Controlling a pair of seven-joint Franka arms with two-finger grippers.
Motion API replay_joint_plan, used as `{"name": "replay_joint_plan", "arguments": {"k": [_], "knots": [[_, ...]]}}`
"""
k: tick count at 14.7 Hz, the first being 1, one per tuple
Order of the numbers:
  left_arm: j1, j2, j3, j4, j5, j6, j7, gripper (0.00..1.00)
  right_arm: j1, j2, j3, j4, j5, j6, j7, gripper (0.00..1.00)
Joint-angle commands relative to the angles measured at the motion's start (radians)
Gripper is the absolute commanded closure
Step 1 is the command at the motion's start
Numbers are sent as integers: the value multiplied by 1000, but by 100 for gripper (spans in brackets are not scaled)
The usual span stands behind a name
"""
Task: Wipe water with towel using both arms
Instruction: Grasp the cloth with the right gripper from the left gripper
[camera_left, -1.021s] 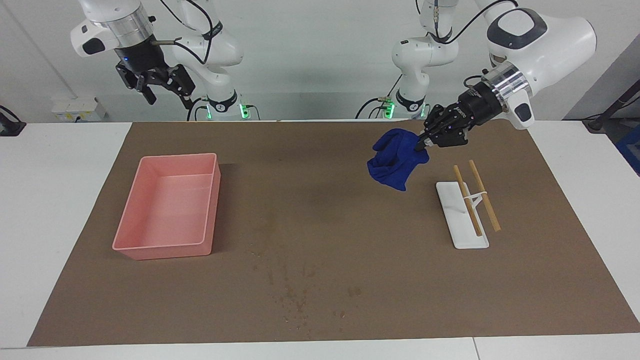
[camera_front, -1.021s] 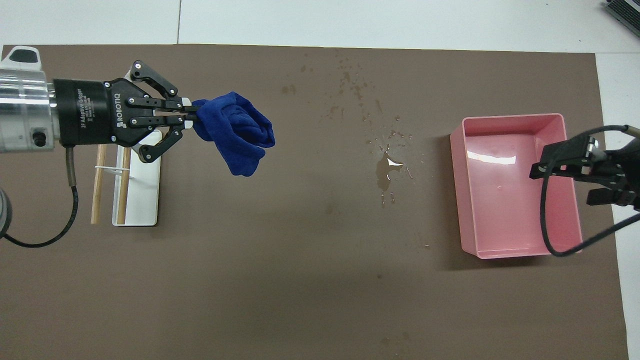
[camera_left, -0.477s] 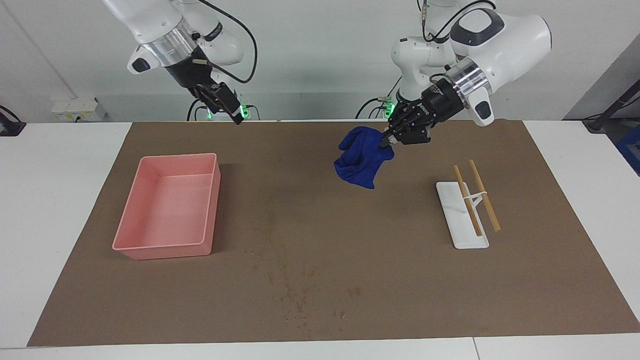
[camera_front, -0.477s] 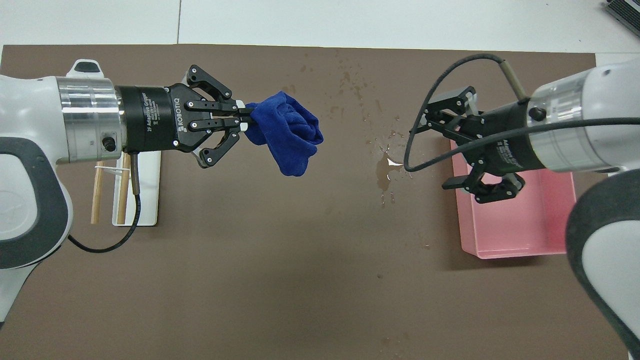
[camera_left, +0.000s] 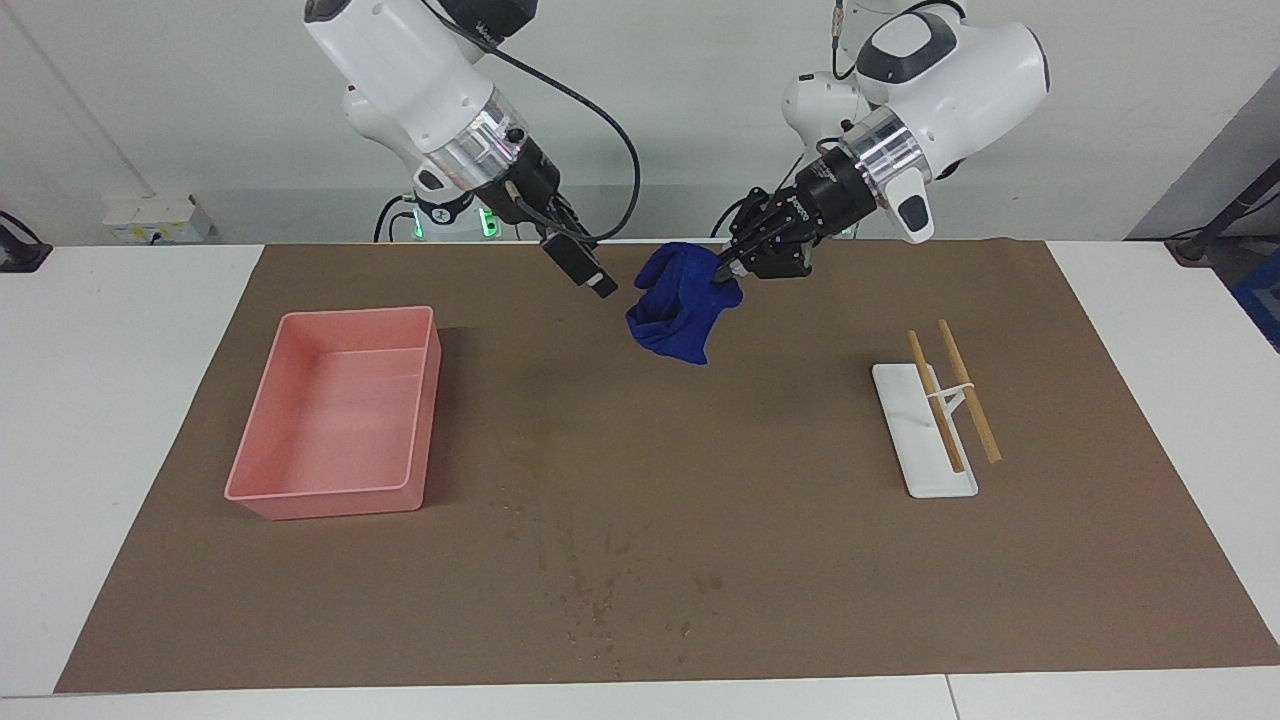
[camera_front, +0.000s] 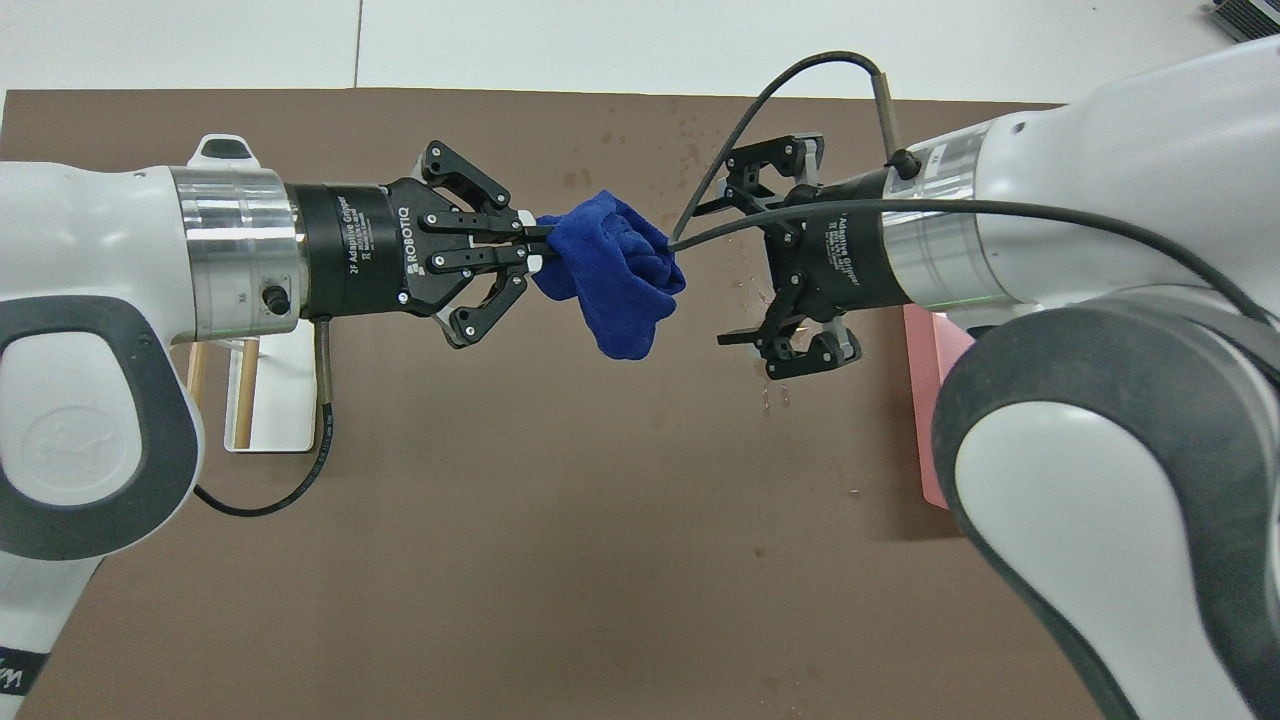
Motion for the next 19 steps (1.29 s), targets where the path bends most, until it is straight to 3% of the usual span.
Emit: {"name": "replay_joint_plan", "arguments": {"k": [1, 5, 7, 12, 13, 14, 15, 16, 19], "knots": [[-24, -18, 12, -18, -27, 36, -19, 100, 11, 31, -1, 35, 40, 13, 84, 1], [-33, -22, 12, -20, -27, 33, -31, 100, 48, 57, -1, 61, 47, 73, 170, 1], [-58, -26, 7, -14, -27, 35, -53, 100, 65, 59, -1, 47, 43, 104, 173, 8], [-64, -41, 6, -15, -27, 32, -97, 100, 71, 51, -1, 12, 32, 131, 176, 12], [-64, -47, 6, -15, -27, 32, -97, 100, 71, 50, -1, 7, 32, 131, 179, 28], [-64, -49, 6, -14, -27, 33, -99, 100, 68, 50, -1, 7, 32, 127, 186, 56], [-66, -50, 6, -12, -27, 33, -99, 100, 57, 50, -3, 7, 34, 124, 204, 92], [-64, -50, 6, -12, -27, 33, -99, 100, 54, 50, -3, 9, 34, 122, 237, 100], [-70, -52, 6, -12, -27, 42, -97, 100, 49, 51, -4, 15, 15, 108, 242, 100]]}}
